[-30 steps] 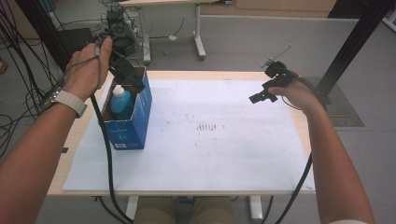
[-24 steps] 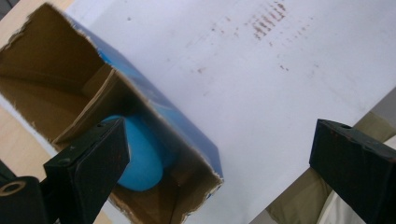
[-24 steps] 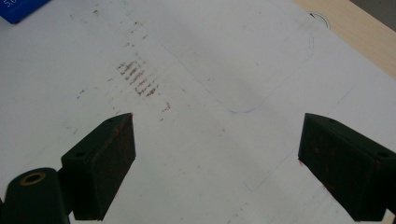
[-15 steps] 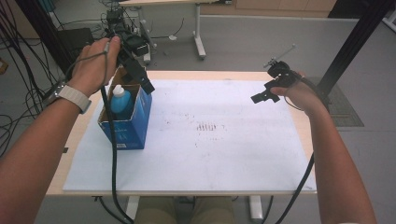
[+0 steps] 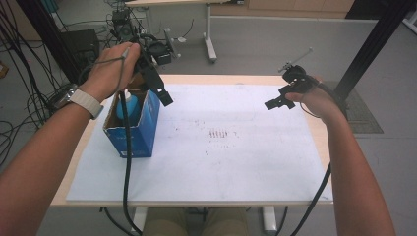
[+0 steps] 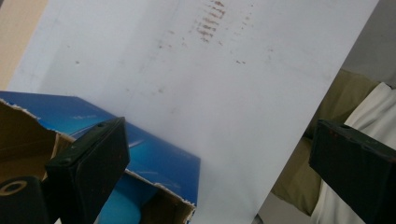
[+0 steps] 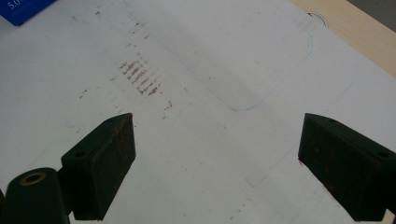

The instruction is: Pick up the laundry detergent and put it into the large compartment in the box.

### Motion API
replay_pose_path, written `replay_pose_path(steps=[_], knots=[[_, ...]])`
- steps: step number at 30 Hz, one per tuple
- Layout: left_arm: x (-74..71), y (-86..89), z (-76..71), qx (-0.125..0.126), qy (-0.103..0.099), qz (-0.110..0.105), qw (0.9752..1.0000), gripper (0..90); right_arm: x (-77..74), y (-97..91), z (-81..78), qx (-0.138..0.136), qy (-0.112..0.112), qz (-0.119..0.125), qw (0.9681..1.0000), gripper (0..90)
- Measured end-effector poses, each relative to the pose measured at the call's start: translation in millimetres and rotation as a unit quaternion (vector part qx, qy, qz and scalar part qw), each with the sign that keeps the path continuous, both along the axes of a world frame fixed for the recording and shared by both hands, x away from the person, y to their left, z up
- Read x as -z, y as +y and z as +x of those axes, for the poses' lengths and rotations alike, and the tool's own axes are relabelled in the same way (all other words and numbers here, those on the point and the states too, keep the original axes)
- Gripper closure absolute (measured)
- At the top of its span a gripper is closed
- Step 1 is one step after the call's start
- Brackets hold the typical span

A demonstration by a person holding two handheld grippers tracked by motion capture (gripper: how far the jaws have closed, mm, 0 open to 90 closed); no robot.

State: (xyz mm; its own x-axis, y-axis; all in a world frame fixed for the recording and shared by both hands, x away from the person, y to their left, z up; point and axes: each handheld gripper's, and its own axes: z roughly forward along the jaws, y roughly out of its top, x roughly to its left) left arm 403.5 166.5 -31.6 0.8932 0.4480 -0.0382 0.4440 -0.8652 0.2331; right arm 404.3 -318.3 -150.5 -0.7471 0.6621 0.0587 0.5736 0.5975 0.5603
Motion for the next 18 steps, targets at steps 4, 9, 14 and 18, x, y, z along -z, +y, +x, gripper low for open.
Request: replay_pose_path(steps=[4,9,14,18], knots=[[3.2,-6.1,-0.1,0.025,0.007,-0.003,0.9996,5.6,-0.7,-0.9,-2.0,0.002,-0.001,0.0,1.0,10.9],[6.6,-18.5,-1.5,0.06,0.011,-0.002,0.9981,6.0,-1.7,-0.9,-3.8,0.001,-0.002,0.0,1.0,10.9],[9.6,-30.8,-4.4,0.092,0.014,0.005,0.9957,6.0,-0.9,-0.1,-5.5,-0.001,-0.004,0.003,1.0,10.9],[12.1,-37.3,-6.0,0.107,0.017,0.008,0.9941,6.1,-0.6,0.0,-5.3,-0.002,-0.003,0.003,1.0,10.9]])
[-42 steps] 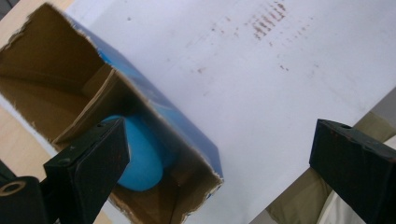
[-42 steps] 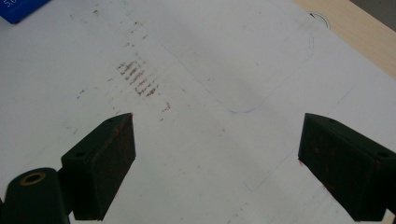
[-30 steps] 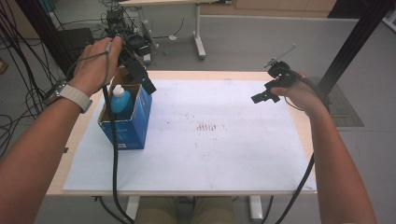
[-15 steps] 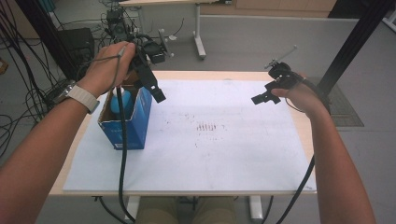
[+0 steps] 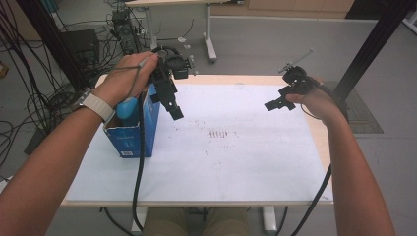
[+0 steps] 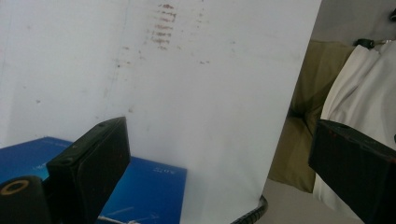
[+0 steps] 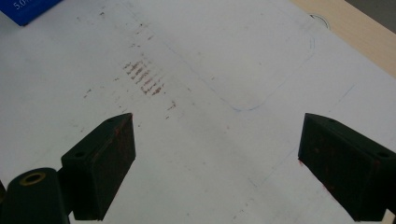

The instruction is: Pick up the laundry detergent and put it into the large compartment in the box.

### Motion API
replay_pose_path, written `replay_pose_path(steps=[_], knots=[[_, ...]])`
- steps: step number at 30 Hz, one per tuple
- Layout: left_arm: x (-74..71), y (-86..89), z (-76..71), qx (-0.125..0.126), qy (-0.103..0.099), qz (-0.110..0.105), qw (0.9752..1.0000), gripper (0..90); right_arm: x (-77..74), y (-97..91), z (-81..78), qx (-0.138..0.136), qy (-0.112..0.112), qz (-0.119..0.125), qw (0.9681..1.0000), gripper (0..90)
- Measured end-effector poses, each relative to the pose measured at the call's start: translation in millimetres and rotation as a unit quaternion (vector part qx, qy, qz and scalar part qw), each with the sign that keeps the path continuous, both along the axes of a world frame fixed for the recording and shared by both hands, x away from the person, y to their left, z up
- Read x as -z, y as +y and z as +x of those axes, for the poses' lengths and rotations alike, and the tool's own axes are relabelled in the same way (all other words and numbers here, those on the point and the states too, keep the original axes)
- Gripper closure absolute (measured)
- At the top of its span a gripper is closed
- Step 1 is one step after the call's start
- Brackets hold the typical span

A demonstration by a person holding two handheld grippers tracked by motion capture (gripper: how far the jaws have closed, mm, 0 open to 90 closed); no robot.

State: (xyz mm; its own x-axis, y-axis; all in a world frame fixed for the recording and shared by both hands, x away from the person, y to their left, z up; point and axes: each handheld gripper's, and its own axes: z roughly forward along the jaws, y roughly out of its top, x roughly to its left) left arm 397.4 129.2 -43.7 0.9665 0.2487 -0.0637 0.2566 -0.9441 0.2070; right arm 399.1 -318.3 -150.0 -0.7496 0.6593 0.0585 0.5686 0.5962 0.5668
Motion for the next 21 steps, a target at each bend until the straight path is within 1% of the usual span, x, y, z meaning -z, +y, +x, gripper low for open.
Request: replay_pose_path(steps=[8,10,12,14,15,16,19,21], knots=[[6.2,-9.0,-1.8,0.025,0.002,-0.003,0.9997,6.3,4.1,-0.5,1.0,0.0,0.004,0.002,1.0,10.9],[8.2,-10.9,-3.3,0.036,0.0,-0.006,0.9993,6.4,5.3,-0.7,0.9,0.001,0.004,0.003,1.0,10.9],[9.8,-12.7,-4.3,0.043,-0.002,-0.007,0.9991,6.5,6.2,-0.6,0.7,0.001,0.005,0.004,1.0,10.9],[11.7,-14.1,-4.2,0.048,0.0,-0.01,0.9988,6.5,6.8,-0.1,0.7,0.002,0.006,0.003,1.0,10.9],[13.0,-16.2,-4.1,0.054,0.0,-0.008,0.9985,6.4,7.2,-0.2,0.8,0.002,0.006,0.003,1.0,10.9],[14.3,-16.7,-4.7,0.053,0.001,-0.009,0.9985,6.5,7.3,0.2,1.0,0.001,0.006,0.002,1.0,10.9],[17.9,-19.9,-4.9,0.063,0.0,-0.007,0.998,6.5,7.8,0.5,0.9,0.002,0.006,0.003,1.0,10.9],[20.4,-19.2,-5.4,0.066,-0.001,-0.011,0.9978,6.6,8.0,0.9,0.9,0.001,0.006,0.003,1.0,10.9]])
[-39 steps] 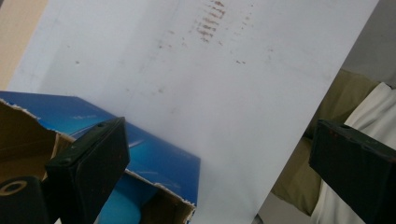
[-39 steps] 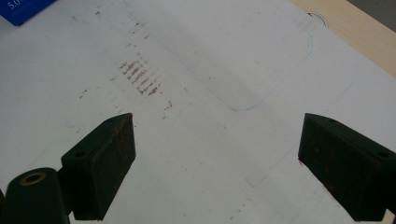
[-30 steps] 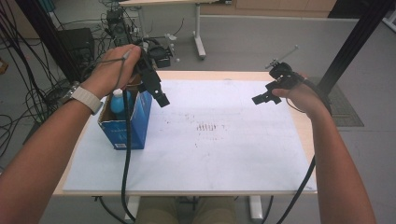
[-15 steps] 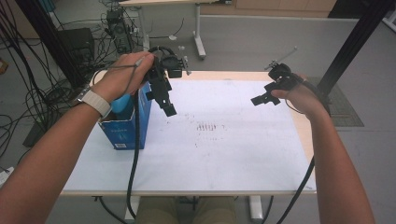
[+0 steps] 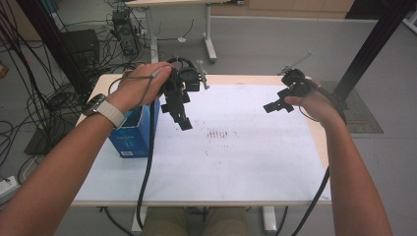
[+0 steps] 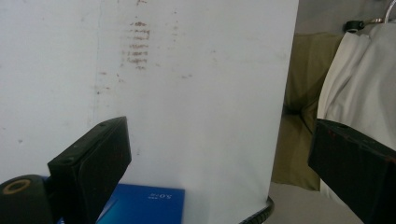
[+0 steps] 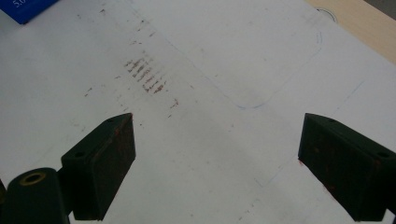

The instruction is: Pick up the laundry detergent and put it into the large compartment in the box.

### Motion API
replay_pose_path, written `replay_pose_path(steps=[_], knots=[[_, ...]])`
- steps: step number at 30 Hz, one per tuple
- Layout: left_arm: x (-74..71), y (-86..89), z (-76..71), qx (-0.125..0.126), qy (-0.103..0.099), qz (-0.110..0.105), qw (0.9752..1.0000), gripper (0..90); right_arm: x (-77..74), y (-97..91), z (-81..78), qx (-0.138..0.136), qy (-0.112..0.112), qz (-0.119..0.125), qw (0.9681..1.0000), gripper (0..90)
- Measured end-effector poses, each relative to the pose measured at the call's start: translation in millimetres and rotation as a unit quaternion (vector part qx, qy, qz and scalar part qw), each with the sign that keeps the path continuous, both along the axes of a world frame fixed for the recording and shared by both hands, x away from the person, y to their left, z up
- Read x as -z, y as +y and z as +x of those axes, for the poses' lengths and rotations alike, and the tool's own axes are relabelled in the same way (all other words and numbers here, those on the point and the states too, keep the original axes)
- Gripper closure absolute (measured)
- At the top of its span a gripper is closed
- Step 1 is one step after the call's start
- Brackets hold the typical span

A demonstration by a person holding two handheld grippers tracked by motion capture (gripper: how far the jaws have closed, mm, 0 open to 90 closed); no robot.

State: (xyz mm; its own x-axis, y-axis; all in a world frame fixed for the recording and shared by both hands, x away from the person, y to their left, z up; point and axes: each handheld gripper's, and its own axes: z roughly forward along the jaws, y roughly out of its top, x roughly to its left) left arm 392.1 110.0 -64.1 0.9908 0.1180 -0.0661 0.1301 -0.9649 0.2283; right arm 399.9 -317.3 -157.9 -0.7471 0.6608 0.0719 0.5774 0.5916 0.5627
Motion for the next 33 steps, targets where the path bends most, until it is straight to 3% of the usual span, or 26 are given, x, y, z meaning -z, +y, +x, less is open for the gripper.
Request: replay_pose_path(steps=[21,33], knots=[[15.5,-19.6,5.1,0.035,-0.002,0.006,0.9994,6.7,3.1,-0.9,2.2,0.003,0.002,0.003,1.0,10.9],[19.3,-21.7,4.9,0.039,-0.005,0.002,0.9992,6.5,2.8,-5.5,-0.2,0.009,0.002,0.003,1.0,10.9]])
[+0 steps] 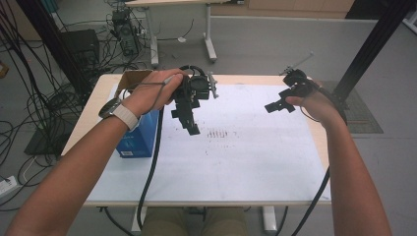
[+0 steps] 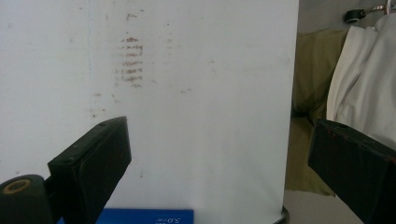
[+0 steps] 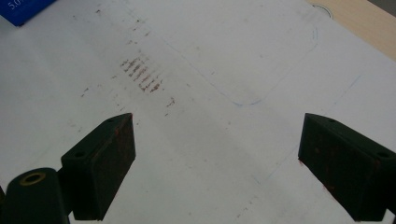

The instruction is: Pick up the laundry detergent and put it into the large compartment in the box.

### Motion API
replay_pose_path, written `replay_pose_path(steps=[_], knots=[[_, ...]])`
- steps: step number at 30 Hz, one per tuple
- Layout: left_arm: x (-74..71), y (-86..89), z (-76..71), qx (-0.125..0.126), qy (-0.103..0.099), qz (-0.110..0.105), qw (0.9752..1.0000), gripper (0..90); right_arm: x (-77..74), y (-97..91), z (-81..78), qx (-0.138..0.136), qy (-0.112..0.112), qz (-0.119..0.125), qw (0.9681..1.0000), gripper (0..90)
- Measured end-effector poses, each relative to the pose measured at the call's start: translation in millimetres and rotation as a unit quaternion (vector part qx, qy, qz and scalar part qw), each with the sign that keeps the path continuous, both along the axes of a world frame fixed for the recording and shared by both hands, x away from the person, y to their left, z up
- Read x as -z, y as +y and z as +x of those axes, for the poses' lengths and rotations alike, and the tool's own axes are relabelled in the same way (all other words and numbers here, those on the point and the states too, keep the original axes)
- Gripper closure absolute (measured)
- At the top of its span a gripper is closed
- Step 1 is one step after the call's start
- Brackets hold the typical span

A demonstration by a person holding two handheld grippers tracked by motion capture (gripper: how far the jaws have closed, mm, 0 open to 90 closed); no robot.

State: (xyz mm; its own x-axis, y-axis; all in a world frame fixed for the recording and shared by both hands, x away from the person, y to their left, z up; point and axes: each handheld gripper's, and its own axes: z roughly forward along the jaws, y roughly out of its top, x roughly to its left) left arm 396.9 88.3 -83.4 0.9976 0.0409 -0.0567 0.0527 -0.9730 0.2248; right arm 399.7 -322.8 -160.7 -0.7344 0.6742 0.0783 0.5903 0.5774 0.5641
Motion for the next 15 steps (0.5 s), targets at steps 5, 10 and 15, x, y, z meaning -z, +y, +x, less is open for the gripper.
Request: replay_pose_path(steps=[5,10,15], knots=[[0.7,0.0,1.0,-0.001,0.001,0.001,1.0,6.5,0.7,-0.5,-0.3,0.001,0.0,0.001,1.0,10.9],[1.9,0.1,0.8,-0.003,0.0,0.002,1.0,6.5,0.9,0.8,1.1,-0.001,0.001,0.0,1.0,10.9],[2.8,0.7,1.0,-0.005,0.001,0.004,1.0,6.5,1.7,1.8,1.9,-0.002,0.002,0.001,1.0,10.9]])
